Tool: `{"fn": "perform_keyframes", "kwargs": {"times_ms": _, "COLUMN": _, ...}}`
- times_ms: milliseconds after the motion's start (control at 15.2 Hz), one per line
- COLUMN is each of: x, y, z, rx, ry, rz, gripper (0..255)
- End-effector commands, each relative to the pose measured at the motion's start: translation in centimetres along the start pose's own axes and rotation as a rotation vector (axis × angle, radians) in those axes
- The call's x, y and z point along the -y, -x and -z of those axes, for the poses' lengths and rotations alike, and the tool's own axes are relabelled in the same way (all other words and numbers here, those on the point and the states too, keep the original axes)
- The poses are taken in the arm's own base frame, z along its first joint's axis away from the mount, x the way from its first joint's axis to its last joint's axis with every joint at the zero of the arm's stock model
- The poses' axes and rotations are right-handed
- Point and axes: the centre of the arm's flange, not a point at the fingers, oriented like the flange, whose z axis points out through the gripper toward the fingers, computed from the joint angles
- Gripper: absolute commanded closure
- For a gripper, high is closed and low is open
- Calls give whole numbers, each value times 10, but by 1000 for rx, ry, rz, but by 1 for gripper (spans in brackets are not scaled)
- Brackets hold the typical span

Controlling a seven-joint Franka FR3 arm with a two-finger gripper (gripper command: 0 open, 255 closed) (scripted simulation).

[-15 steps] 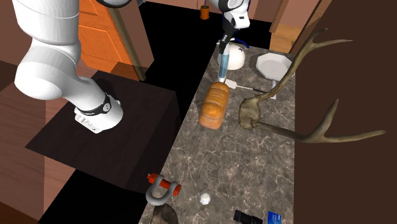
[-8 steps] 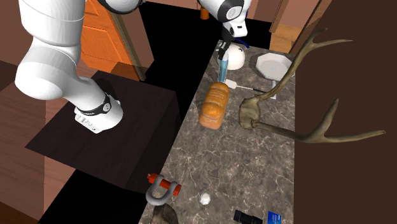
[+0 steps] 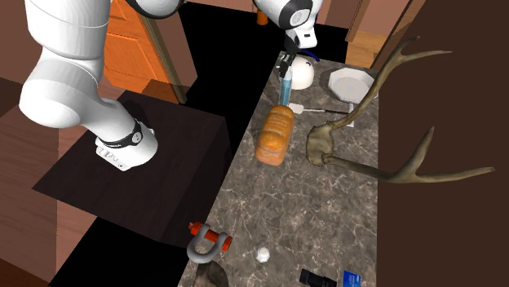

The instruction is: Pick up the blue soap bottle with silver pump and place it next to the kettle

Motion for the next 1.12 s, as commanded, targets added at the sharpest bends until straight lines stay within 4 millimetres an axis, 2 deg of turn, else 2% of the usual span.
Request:
{"fn": "perform_keyframes", "kwargs": {"times_ms": 0, "x": 0, "y": 0, "z": 0, "rx": 0, "ry": 0, "rz": 0, "gripper": 0}}
{"fn": "perform_keyframes", "kwargs": {"times_ms": 264, "x": 0, "y": 0, "z": 0, "rx": 0, "ry": 0, "rz": 0, "gripper": 0}}
{"fn": "perform_keyframes", "kwargs": {"times_ms": 528, "x": 0, "y": 0, "z": 50, "rx": 0, "ry": 0, "rz": 0, "gripper": 0}}
{"fn": "perform_keyframes", "kwargs": {"times_ms": 1056, "x": 0, "y": 0, "z": 50, "rx": 0, "ry": 0, "rz": 0, "gripper": 0}}
